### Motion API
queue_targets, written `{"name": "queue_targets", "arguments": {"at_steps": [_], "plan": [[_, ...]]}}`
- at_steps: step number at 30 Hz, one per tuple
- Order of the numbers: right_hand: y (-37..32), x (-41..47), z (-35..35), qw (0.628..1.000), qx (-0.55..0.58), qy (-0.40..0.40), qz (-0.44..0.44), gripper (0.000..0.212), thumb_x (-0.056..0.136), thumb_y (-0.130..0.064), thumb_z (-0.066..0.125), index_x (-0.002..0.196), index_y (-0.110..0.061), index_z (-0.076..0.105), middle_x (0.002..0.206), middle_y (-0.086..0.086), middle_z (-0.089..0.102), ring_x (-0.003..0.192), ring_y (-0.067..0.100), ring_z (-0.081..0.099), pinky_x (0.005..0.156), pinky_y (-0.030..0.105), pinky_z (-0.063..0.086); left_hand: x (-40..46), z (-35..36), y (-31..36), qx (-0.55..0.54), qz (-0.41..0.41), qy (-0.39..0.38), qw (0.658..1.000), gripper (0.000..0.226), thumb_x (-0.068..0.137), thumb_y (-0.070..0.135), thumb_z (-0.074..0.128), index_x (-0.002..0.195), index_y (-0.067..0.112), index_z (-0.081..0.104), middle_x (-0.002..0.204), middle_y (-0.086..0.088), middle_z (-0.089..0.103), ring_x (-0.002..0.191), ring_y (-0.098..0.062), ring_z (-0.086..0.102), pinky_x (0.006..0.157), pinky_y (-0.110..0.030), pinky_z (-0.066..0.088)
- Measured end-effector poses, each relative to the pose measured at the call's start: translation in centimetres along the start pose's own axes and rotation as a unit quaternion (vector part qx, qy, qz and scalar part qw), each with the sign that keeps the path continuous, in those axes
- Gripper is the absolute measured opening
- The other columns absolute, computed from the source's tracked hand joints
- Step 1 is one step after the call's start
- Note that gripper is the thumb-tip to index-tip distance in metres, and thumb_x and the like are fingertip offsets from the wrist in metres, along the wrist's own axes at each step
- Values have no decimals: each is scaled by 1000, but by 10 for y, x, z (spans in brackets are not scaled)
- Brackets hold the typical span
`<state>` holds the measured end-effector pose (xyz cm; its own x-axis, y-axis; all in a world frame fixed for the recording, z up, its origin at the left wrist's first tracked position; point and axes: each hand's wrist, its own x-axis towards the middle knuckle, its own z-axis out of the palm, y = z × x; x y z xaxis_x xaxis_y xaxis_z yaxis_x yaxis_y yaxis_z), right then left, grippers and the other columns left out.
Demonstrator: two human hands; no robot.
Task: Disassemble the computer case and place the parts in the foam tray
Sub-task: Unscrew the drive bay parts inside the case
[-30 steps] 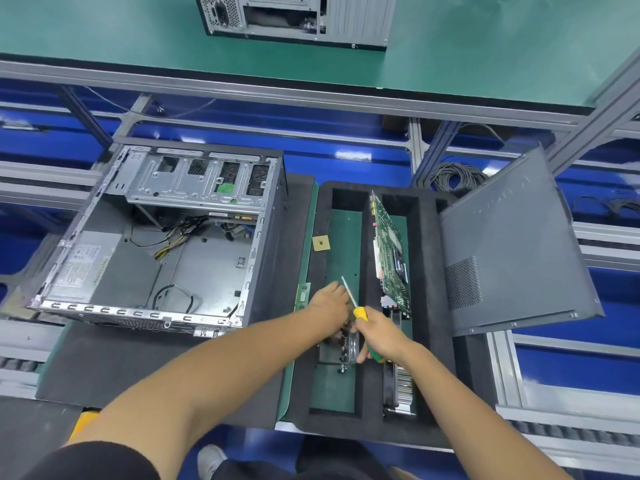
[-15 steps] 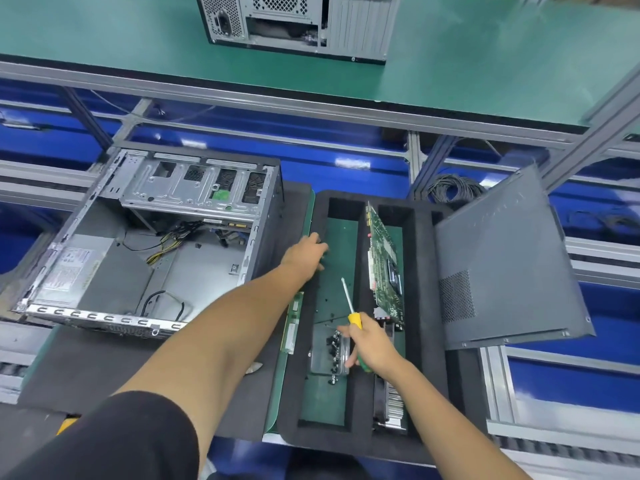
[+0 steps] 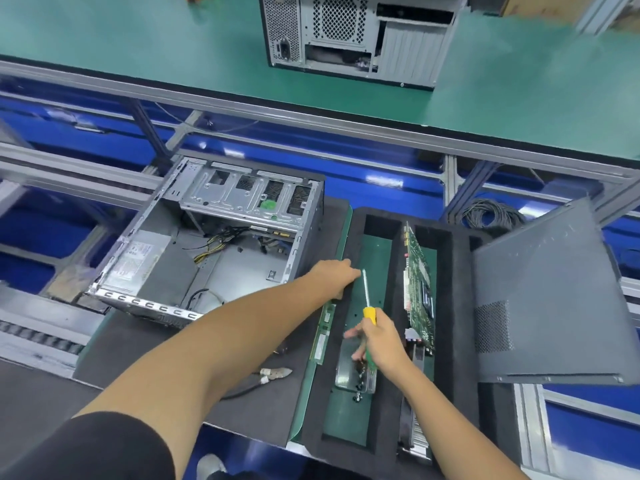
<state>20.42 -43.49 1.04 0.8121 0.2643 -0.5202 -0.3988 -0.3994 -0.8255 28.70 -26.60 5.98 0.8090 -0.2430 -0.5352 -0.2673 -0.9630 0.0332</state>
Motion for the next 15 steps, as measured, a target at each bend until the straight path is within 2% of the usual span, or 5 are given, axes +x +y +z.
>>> {"name": "queue_targets", "arguments": {"at_steps": [5, 8, 12, 14, 15], "plan": [[-56, 8, 17, 995, 40, 62, -69, 11, 97, -14, 42, 92, -7, 48, 78, 7, 74, 46, 32, 64, 51, 36, 46, -34, -52, -30, -107, 25, 189, 976, 57, 80, -21, 51, 125, 14, 56, 119, -12, 41, 109, -29, 44, 67, -36, 41], [-99, 11, 31, 990, 41, 77, -106, 11, 93, -17, 44, 91, -7, 48, 74, 3, 73, 45, 31, 64, 44, 30, 41, -70, -73, -71, -242, 36, 280, 928, 61, 76, -26, 42, 114, 15, 66, 114, -12, 40, 104, -26, 43, 80, -34, 40], [-145, 9, 59, 985, 48, 85, -141, 11, 100, -15, 44, 92, -9, 48, 76, 8, 72, 44, 31, 63, 42, 29, 40, -118, -68, -138, -328, -14, 303, 895, 56, 78, -26, 51, 110, 16, 69, 122, -7, 44, 108, -19, 50, 92, -18, 42], [-162, 5, 77, 984, 46, 79, -153, 11, 101, -14, 46, 92, -9, 47, 68, 7, 65, 44, 27, 62, 39, 27, 42, -142, -53, -173, -339, -24, 289, 895, 54, 77, -22, 59, 112, 19, 68, 122, -5, 45, 107, -14, 51, 88, -8, 40], [-168, 3, 86, 983, 49, 75, -160, 11, 102, -10, 46, 91, -10, 45, 66, 8, 60, 43, 23, 59, 38, 28, 45, -153, -44, -189, -328, -18, 281, 902, 51, 79, -15, 66, 114, 22, 67, 121, -4, 47, 108, -14, 50, 89, -11, 40]]}}
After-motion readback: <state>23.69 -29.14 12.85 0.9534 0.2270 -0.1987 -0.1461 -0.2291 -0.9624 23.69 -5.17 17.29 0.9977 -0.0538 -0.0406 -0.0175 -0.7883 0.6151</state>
